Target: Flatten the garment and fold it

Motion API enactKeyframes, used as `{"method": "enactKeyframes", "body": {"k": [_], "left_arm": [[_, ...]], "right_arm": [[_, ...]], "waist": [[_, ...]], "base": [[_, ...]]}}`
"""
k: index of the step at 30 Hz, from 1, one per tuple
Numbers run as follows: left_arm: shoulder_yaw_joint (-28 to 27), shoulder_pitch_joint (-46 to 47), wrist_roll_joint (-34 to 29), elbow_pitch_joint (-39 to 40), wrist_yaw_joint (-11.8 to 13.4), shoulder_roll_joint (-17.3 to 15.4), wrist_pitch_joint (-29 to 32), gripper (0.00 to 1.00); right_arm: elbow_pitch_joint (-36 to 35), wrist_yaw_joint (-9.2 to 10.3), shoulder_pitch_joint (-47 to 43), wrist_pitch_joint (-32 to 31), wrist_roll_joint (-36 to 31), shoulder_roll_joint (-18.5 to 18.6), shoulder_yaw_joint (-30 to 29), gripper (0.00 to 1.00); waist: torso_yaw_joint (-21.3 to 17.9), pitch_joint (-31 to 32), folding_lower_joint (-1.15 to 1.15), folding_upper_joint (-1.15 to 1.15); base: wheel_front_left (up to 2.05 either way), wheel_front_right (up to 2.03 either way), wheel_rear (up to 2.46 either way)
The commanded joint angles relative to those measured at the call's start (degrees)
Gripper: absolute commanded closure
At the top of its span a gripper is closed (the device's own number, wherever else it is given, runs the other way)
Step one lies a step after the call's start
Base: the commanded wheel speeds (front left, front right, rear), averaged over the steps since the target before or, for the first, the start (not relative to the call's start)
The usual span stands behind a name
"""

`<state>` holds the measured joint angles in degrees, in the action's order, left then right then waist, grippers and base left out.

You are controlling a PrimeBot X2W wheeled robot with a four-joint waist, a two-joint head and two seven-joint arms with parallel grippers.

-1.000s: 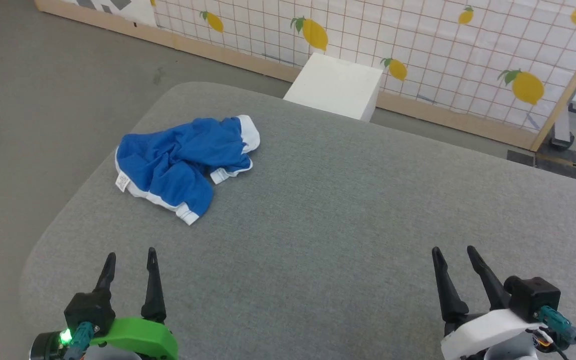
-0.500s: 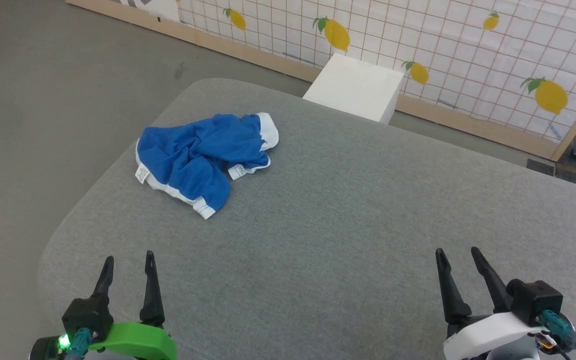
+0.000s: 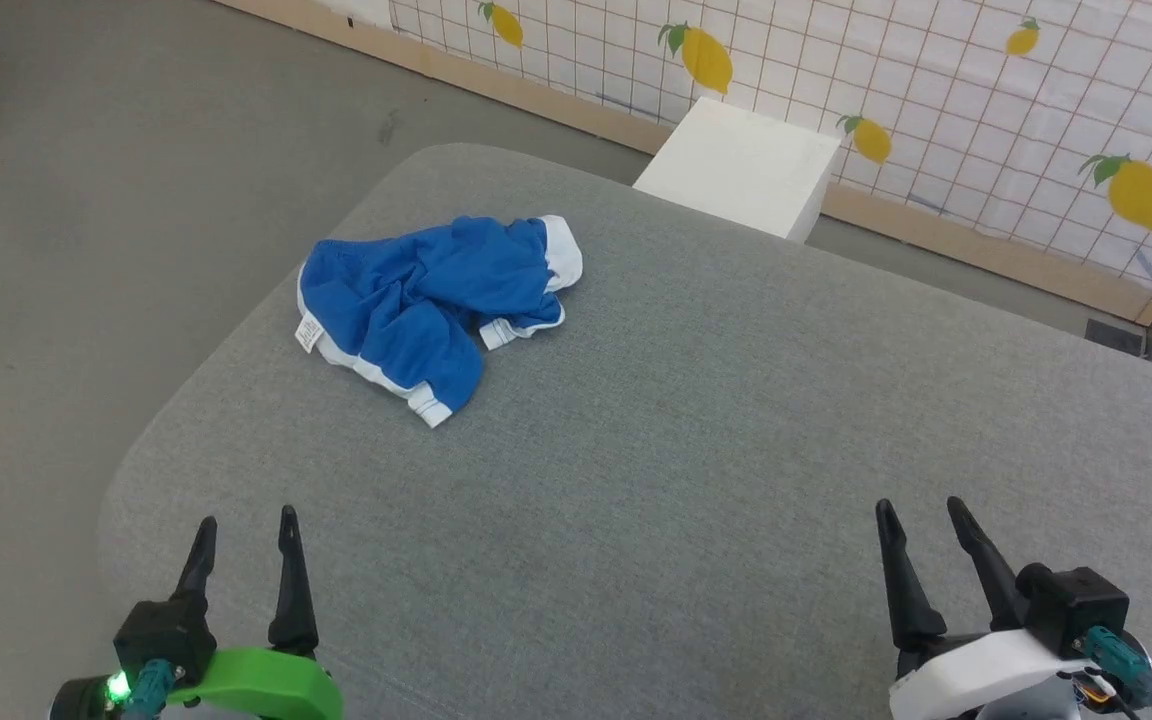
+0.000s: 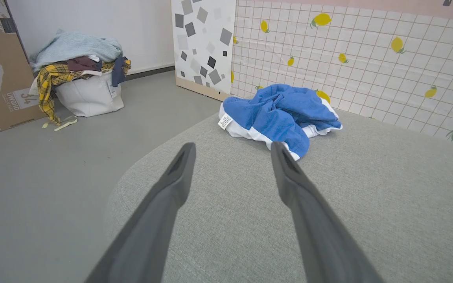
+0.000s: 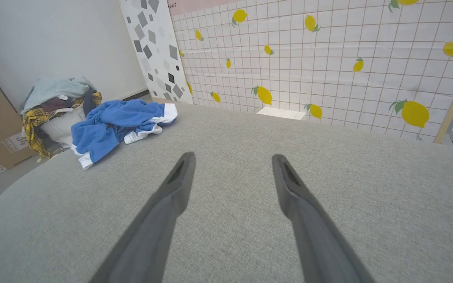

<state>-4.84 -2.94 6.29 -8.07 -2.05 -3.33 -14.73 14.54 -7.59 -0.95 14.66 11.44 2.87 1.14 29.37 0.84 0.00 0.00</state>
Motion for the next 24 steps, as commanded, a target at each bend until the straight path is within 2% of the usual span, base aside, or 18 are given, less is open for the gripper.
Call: {"method": "enactKeyframes", "body": {"k": [1,7,12,18,24], "left_arm": [[-0.1,1.4,-0.3,-0.1,-0.4,-0.3,-0.3,0.0],[0.8,7.3,0.7,-3.3,-3.0,-2.5,-0.3,0.0],[3.7,18.4,2.7,-11.1,-4.8,-6.1,4.0,0.0],[4.2,32.6,10.7,-23.5,-5.4,-8.7,11.1,0.0],[8.0,40.8,21.6,-32.9,-5.4,-11.7,22.7,0.0]], "right_arm": [[0.3,0.1,0.0,0.3,-0.3,0.0,-0.2,0.0],[0.4,0.1,1.1,0.3,-0.7,0.0,-1.0,0.0],[0.5,0.1,3.1,0.2,-2.2,0.0,-1.0,0.0],[-1.1,0.1,6.6,-1.4,-4.9,0.0,0.1,0.0],[-3.5,0.1,8.1,-2.8,-7.0,0.0,-0.9,0.0]], "waist": [[-0.4,-0.4,0.0,0.0],[-1.4,-2.2,0.0,0.0],[-3.3,-5.9,0.0,0.0],[-7.6,-12.9,0.0,0.0],[-11.4,-19.2,0.0,0.0]], "base": [[0.0,0.0,0.0],[0.0,0.0,0.0],[0.0,0.0,0.0],[0.0,0.0,0.0],[0.0,0.0,0.0]]}}
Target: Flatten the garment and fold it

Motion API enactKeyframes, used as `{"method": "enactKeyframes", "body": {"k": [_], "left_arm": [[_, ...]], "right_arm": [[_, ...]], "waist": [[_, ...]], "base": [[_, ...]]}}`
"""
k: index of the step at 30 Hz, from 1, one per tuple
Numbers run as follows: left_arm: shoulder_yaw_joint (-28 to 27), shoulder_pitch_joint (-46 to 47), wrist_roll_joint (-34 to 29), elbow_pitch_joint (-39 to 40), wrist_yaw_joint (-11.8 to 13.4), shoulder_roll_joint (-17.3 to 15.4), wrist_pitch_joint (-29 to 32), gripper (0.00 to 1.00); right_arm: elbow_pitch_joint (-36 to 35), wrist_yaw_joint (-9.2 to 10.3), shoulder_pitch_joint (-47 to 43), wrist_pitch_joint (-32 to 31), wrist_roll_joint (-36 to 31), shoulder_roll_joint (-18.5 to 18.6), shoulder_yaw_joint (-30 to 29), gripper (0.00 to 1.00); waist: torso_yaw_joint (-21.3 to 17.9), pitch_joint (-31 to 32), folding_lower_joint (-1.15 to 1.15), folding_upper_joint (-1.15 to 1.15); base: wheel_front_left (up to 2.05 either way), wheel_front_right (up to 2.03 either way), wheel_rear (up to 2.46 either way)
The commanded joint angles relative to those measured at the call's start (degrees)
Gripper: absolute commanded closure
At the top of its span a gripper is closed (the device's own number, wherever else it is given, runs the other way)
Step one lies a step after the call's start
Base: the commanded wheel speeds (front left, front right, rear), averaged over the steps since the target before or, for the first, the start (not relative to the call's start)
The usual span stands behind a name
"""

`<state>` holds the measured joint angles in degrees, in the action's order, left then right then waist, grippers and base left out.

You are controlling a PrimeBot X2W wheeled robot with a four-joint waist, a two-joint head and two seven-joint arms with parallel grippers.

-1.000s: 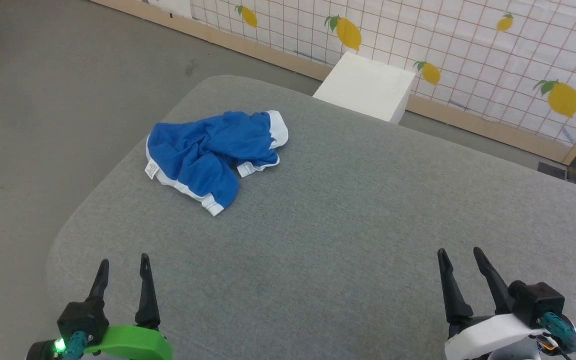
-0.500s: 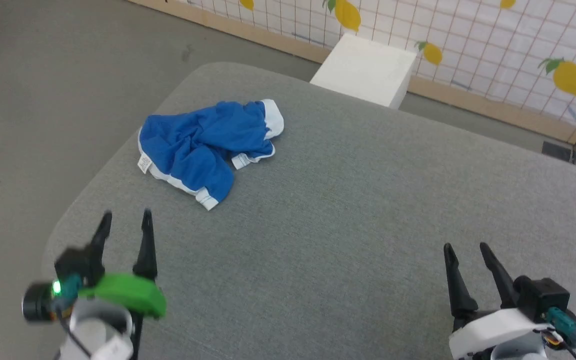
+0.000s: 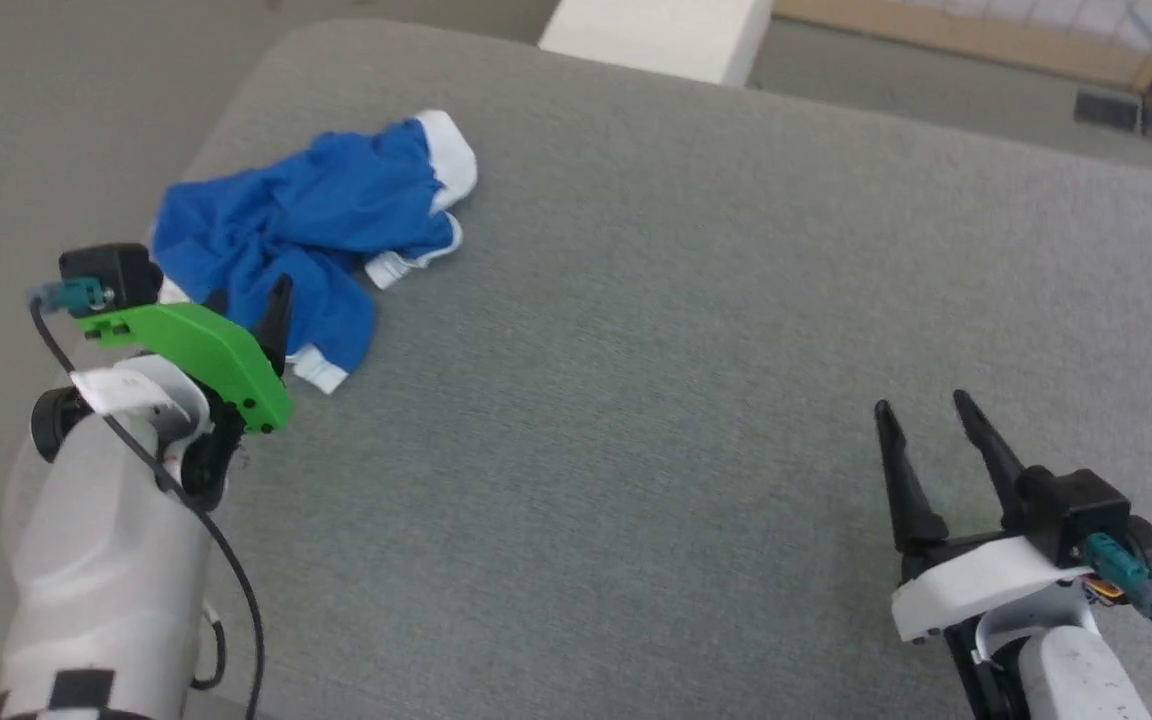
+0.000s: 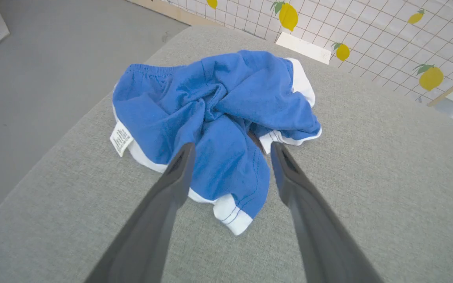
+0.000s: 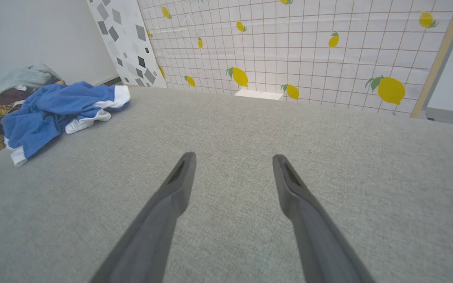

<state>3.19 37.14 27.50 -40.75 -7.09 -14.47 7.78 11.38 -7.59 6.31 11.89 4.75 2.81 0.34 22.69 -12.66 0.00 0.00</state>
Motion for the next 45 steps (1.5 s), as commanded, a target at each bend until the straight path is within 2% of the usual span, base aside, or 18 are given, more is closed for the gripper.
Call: {"method": "enactKeyframes", "body": {"k": [1,6,12,16,17,18,24,28,32,35,40,45], "left_arm": [[0.3,1.7,1.8,-1.8,-0.4,-1.2,2.0,0.0],[1.2,4.5,5.4,-7.0,-0.4,-3.3,6.7,0.0],[2.5,5.5,7.2,-13.4,-0.4,-3.8,12.4,0.0],[2.0,5.6,8.2,-16.3,-0.3,-3.9,13.2,0.0],[1.7,5.8,8.5,-16.6,-0.2,-3.8,12.4,0.69],[1.7,5.9,8.6,-16.7,-0.2,-3.7,11.8,1.0],[1.7,7.3,10.4,-12.8,-0.4,-3.0,3.4,1.0],[5.0,8.9,12.6,-4.7,-0.4,-2.7,-1.3,1.0],[8.9,10.2,15.6,5.1,-0.4,-3.0,-3.1,1.0],[11.8,10.3,17.7,11.7,-0.4,-2.7,-2.2,1.0],[17.5,7.6,20.3,20.9,-0.4,-0.4,4.1,1.0],[25.4,0.5,20.3,24.3,-0.1,2.5,11.2,1.0]], "right_arm": [[-0.7,0.1,0.8,-0.1,-0.4,0.1,-0.5,0.0],[-1.9,0.1,1.3,-0.3,-0.7,0.1,-1.1,0.0],[-1.8,0.1,2.3,0.1,-0.1,0.1,-1.4,0.0],[-1.1,0.1,3.0,0.6,0.8,0.1,-1.3,0.0],[-0.9,0.1,3.1,0.8,0.9,0.1,-1.5,0.0],[-0.6,0.1,3.1,0.9,0.9,0.1,-1.6,0.0],[1.7,0.1,2.7,1.8,2.5,0.1,-1.4,0.0],[3.7,0.1,1.9,2.4,4.6,0.1,-0.1,0.0],[6.3,0.1,1.0,2.8,7.9,0.1,1.5,0.0],[7.6,0.1,0.2,3.0,9.7,0.1,1.9,0.0],[7.5,0.1,-1.8,3.1,11.1,0.1,0.7,0.0],[7.0,0.1,-3.8,3.1,11.2,0.1,-1.3,0.0]], "waist": [[-5.1,-6.4,0.0,0.0],[-6.4,-9.2,0.0,0.0],[-7.1,-10.2,0.0,0.0],[-7.4,-10.1,0.0,0.0],[-7.4,-10.0,0.0,0.0],[-7.3,-9.8,0.0,0.0],[-7.1,-6.1,0.0,0.0],[-7.7,-1.6,0.0,0.0],[-10.2,3.3,0.0,0.0],[-12.8,6.2,0.0,0.0],[-17.9,8.5,0.0,0.0],[-22.0,8.5,0.0,0.0]], "base": [[0.0,0.0,0.0],[0.0,0.0,0.0],[0.0,0.0,0.0],[0.0,0.0,0.0],[0.0,0.0,0.0],[0.0,0.0,0.0],[0.0,0.0,0.0],[0.0,0.0,0.0],[0.0,0.0,0.0],[0.0,0.0,0.0],[0.0,0.0,0.0],[0.0,0.0,0.0]]}}
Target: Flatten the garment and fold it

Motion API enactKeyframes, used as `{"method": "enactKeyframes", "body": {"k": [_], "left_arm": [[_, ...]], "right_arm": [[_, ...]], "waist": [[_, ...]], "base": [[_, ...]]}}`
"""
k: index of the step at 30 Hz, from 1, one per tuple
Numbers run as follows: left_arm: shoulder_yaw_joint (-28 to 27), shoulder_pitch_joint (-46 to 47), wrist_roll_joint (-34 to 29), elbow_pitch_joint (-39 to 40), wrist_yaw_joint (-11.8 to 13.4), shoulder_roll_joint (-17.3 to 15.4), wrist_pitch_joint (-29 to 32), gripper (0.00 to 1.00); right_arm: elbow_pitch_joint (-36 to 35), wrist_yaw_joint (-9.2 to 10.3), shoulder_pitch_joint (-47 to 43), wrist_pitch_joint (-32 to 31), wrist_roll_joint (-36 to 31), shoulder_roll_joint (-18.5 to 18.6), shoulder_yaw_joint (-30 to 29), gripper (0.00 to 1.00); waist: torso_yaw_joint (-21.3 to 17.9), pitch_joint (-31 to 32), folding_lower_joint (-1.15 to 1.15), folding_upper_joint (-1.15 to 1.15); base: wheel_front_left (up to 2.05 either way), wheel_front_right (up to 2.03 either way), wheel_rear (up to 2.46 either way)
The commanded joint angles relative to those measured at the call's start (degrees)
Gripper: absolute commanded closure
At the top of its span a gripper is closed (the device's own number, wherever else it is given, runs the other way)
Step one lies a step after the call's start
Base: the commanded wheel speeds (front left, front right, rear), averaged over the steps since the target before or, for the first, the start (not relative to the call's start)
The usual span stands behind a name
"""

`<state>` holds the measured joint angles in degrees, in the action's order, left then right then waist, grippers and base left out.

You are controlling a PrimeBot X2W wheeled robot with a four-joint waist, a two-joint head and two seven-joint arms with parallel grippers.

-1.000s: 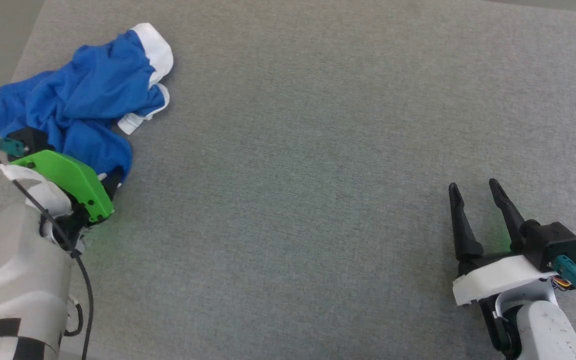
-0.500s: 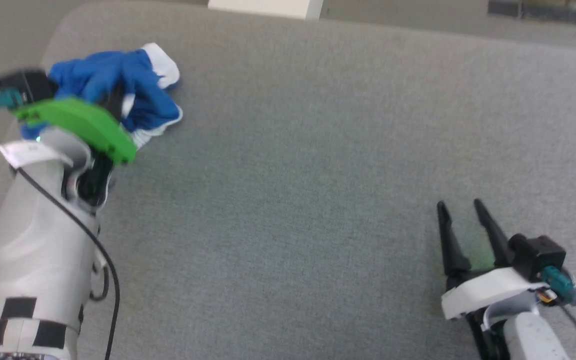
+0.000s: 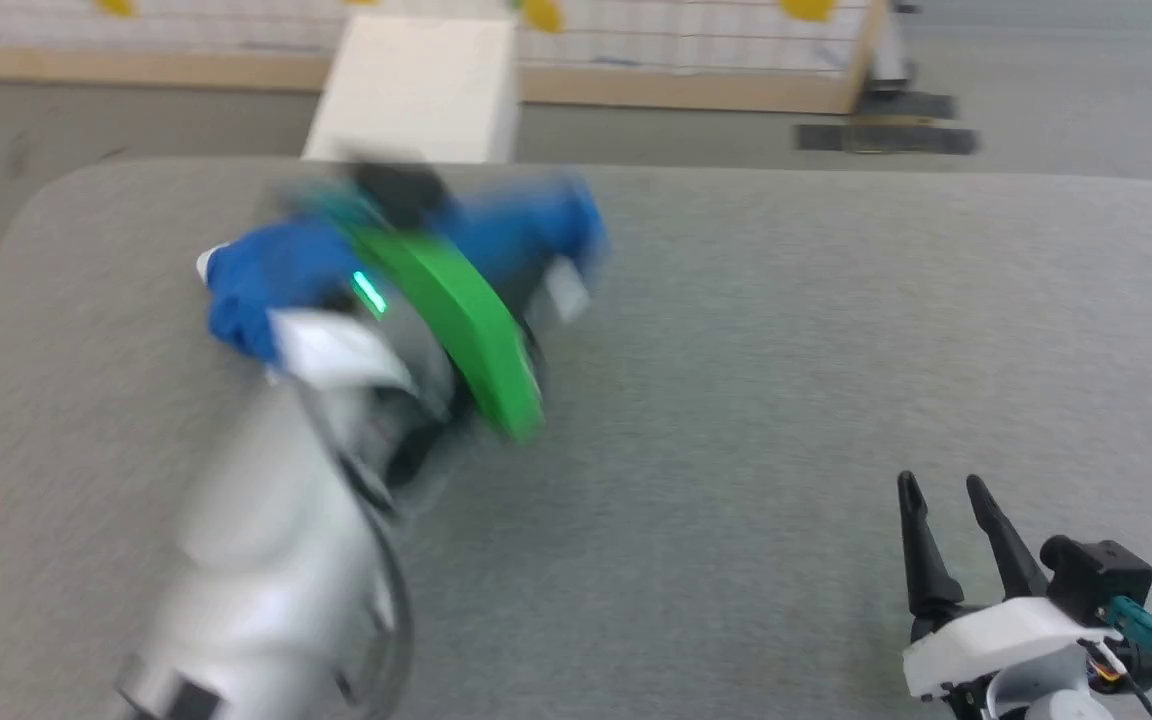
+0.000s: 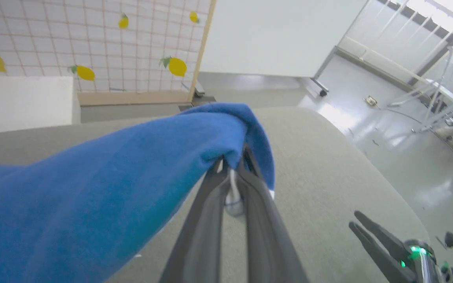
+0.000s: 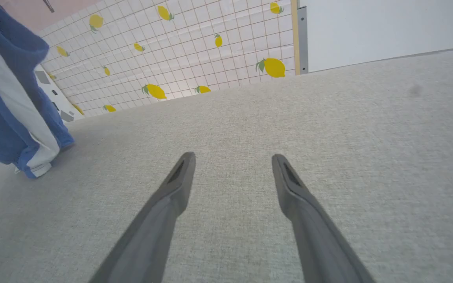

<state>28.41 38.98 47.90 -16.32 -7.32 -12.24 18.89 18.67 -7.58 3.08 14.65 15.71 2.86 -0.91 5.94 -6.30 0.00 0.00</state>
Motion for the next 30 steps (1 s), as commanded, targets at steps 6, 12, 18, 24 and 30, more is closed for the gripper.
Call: {"method": "enactKeyframes", "body": {"k": [6,12,18,24,30], "left_arm": [[8.9,-10.5,0.4,-3.4,0.1,3.7,5.9,1.0],[11.7,-13.5,2.4,-6.1,0.1,5.9,7.4,0.0],[3.4,-10.2,5.2,-1.1,0.4,4.8,-0.9,0.0],[-2.5,-10.4,-8.5,2.3,4.5,-4.7,-19.8,0.0],[-7.0,-20.9,-16.3,3.2,11.0,-9.3,-33.0,0.0]], "right_arm": [[-1.1,0.09,-1.2,0.3,0.6,0.0,-1.6,0.0],[-1.1,0.09,-1.0,0.3,1.1,0.0,-1.6,0.0],[-0.6,0.09,-1.4,0.3,1.8,0.0,-1.1,0.0],[0.1,0.09,-1.6,0.3,2.2,0.0,-0.3,0.0],[2.3,0.09,-2.4,0.3,2.5,0.0,0.7,0.0]], "waist": [[-8.9,1.2,0.0,0.0],[-9.0,1.3,0.0,0.0],[-5.4,3.0,0.0,0.0],[-2.3,5.4,0.0,0.0],[-0.7,8.1,0.0,0.0]], "base": [[0.0,0.0,0.0],[0.0,0.0,0.0],[0.0,0.0,0.0],[0.0,0.0,0.0],[0.0,0.0,0.0]]}}
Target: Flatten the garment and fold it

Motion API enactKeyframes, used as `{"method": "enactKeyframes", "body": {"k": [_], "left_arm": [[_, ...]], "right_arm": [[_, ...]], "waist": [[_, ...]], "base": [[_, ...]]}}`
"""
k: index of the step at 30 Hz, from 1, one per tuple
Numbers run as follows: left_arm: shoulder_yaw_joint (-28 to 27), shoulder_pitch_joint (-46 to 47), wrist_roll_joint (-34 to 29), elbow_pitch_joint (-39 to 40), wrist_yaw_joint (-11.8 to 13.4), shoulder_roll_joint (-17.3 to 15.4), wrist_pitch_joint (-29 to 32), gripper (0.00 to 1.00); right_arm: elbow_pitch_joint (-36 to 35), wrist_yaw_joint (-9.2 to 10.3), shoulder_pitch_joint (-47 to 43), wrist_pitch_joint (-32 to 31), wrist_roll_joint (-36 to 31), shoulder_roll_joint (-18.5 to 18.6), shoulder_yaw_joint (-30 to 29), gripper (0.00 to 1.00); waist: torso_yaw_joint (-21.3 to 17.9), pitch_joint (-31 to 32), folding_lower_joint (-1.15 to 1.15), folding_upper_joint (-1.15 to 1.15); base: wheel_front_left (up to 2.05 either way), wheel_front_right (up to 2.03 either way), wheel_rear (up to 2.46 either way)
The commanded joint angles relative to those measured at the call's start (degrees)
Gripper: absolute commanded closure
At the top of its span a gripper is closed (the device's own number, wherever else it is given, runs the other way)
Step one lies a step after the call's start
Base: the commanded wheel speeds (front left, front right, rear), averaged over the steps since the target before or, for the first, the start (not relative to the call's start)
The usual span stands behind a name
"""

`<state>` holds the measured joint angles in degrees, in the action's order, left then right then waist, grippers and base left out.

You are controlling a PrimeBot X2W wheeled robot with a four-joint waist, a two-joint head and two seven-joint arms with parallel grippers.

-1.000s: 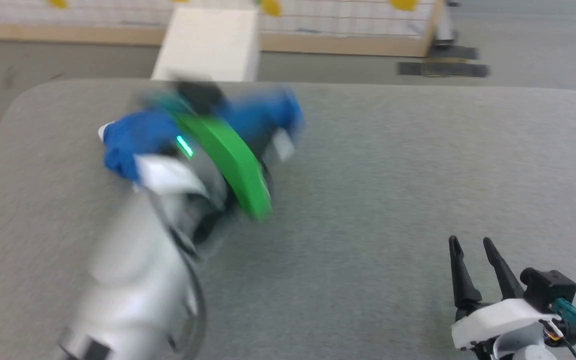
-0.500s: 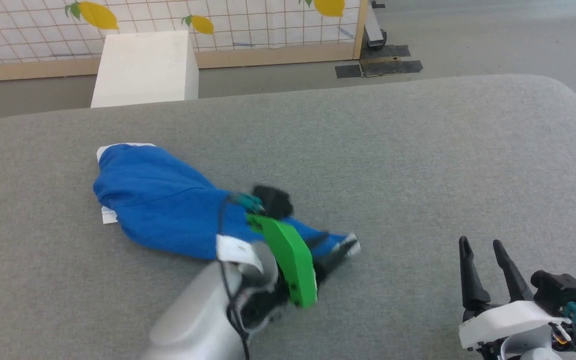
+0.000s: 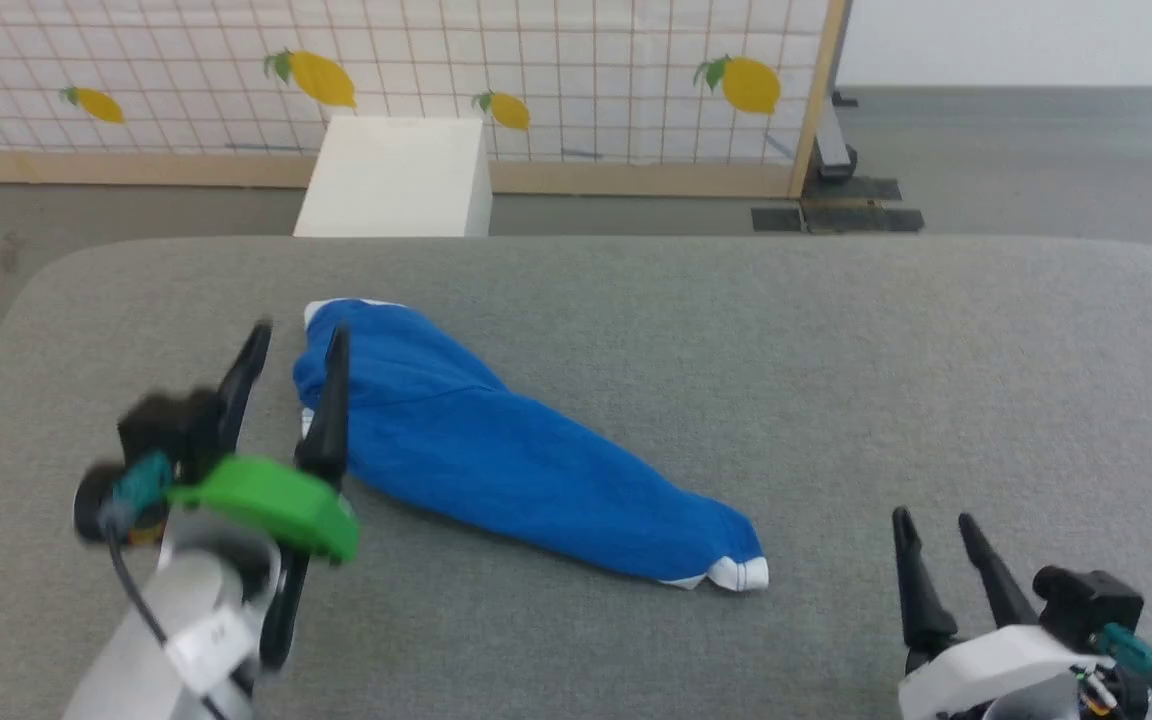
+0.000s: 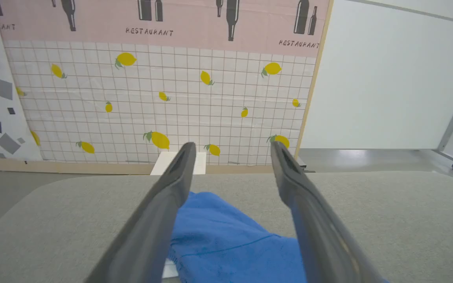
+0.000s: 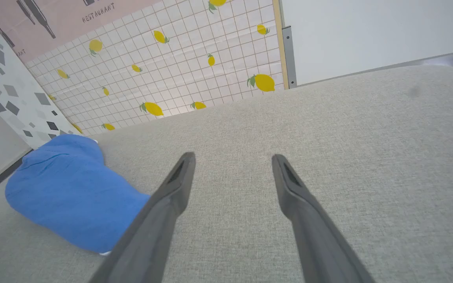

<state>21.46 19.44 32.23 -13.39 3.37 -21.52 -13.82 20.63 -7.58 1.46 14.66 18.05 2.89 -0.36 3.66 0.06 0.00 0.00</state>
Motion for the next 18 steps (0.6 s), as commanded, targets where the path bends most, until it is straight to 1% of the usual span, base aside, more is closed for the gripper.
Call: {"method": "enactKeyframes", "body": {"k": [1,2,5,8,9,10,12,15,18], "left_arm": [[-0.5,-3.1,-1.2,0.5,0.9,-0.5,-0.6,0.0],[-1.5,-5.1,-2.1,0.9,1.8,-0.9,-0.9,0.0],[-4.0,-10.4,-2.9,2.0,3.9,-0.7,-1.1,0.0],[-7.2,-14.8,-3.6,4.0,5.2,0.7,-1.2,0.0],[-9.8,-17.9,-4.5,5.7,4.9,2.2,-1.2,0.0],[-10.6,-18.6,-4.8,6.1,4.7,2.9,-1.2,0.0],[-11.6,-19.4,-5.3,6.5,4.2,3.8,-1.2,0.0],[-13.1,-20.1,-5.8,6.7,3.0,5.3,-1.2,0.0],[-13.8,-19.8,-6.4,6.5,1.6,6.7,-1.2,0.0]], "right_arm": [[0.9,0.09,-0.9,0.3,0.0,0.0,0.4,0.0],[1.7,0.09,-0.9,0.3,-0.3,0.0,0.8,0.0],[4.4,0.09,-0.5,-1.1,-0.8,0.0,1.9,0.0],[5.5,0.09,0.8,-3.2,-2.1,0.0,2.3,0.0],[5.7,0.09,3.2,-8.0,-3.0,0.0,2.7,0.0],[5.4,0.09,4.6,-9.8,-3.5,0.0,2.9,0.0],[5.2,0.09,7.1,-14.2,-4.5,0.0,3.9,0.0],[5.7,0.09,12.0,-25.1,-5.5,0.0,7.1,0.0],[7.4,0.09,16.2,-36.1,-8.3,0.0,10.0,0.0]], "waist": [[1.8,2.0,0.0,0.0],[1.9,2.1,0.0,0.0],[2.2,2.2,0.0,0.0],[2.4,1.9,0.0,0.0],[2.7,1.2,0.0,0.0],[2.7,1.0,0.0,0.0],[2.7,0.4,0.0,0.0],[2.8,-0.7,0.0,0.0],[3.5,-2.1,0.0,0.0]], "base": [[0.0,0.0,0.0],[0.0,0.0,0.0],[0.0,0.0,0.0],[0.0,0.0,0.0],[0.0,0.0,0.0],[0.0,0.0,0.0],[0.0,0.0,0.0],[0.0,0.0,0.0],[0.0,0.0,0.0]]}}
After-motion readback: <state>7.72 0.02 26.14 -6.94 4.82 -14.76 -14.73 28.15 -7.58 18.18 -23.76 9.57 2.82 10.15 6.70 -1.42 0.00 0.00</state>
